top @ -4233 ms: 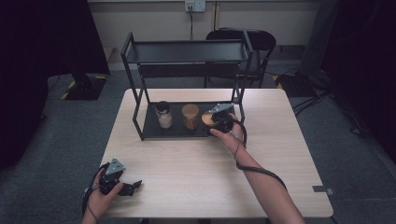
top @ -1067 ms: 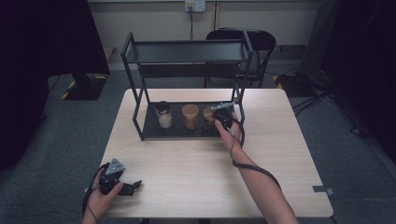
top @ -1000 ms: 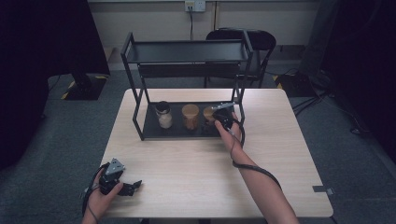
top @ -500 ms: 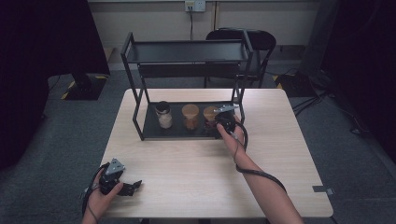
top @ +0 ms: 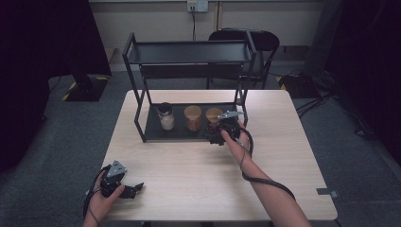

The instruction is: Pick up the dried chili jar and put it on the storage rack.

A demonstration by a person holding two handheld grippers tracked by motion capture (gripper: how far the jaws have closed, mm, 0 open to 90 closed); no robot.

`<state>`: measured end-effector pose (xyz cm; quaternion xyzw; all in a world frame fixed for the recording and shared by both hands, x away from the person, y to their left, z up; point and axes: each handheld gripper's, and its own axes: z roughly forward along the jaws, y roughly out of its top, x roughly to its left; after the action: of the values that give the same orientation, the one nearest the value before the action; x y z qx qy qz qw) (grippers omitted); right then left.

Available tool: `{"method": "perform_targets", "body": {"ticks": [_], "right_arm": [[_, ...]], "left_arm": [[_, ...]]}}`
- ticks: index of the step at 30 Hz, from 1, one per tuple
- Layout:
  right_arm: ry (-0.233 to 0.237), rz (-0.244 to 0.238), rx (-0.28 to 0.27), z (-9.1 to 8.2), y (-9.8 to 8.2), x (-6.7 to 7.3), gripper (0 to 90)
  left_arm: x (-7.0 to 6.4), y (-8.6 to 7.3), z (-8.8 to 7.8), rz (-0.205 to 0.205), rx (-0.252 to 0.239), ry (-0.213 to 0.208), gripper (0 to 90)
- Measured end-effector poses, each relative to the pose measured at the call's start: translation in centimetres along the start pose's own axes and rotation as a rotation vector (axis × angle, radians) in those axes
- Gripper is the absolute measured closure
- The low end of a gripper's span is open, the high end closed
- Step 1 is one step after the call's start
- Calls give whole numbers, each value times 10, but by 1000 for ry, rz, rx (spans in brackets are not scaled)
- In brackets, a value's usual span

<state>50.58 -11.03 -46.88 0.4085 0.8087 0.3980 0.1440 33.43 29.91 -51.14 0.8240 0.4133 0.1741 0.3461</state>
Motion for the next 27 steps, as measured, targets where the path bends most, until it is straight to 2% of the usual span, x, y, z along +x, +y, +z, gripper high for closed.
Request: {"method": "perform_targets", "body": {"ticks": [8, 27], "right_arm": [[20, -23, -2, -8, -6, 5, 26], [67, -25, -9, -24, -23, 9, 27]], "left_arm": [[0, 0, 0, 0, 0, 0, 2], [0, 0, 0, 0, 0, 0, 2]]}}
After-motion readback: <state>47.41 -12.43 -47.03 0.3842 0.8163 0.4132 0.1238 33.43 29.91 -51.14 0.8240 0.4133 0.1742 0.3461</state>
